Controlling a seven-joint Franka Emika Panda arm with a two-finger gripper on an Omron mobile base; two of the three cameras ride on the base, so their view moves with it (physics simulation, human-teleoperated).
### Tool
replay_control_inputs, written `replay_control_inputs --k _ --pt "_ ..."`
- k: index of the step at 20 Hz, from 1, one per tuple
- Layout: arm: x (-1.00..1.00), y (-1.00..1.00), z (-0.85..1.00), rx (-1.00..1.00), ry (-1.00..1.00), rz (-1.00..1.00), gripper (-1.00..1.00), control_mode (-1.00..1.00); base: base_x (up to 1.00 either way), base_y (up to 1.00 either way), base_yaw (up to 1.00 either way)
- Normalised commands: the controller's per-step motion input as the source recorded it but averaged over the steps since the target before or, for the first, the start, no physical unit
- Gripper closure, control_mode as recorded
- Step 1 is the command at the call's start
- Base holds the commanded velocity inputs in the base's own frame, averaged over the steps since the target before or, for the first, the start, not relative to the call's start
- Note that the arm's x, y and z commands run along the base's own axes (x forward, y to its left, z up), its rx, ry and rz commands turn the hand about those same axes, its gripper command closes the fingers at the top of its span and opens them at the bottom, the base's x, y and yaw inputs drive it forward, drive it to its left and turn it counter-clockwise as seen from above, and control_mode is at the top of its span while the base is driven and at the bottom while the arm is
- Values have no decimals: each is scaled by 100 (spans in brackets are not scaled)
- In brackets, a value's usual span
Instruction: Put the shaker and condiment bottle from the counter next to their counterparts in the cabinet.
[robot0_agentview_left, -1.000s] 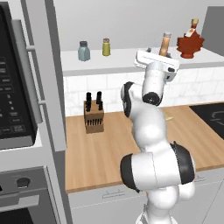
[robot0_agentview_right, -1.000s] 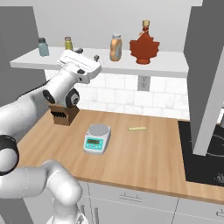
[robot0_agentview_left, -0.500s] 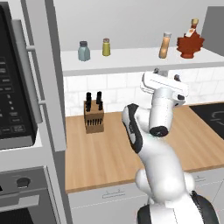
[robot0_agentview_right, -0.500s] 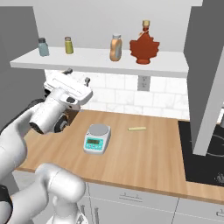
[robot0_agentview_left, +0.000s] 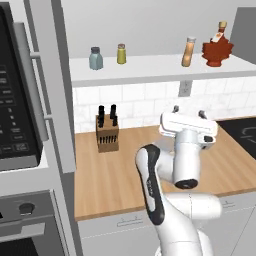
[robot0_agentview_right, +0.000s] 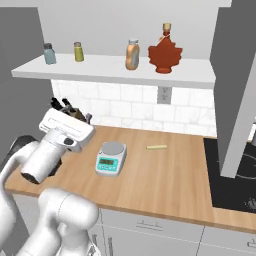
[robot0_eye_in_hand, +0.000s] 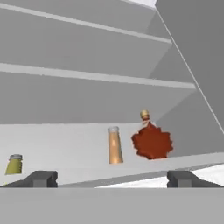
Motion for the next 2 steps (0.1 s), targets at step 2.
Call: replay_control_inputs --k 2 --pt "-65 0 -100 -9 40 0 -100 -100 0 0 0"
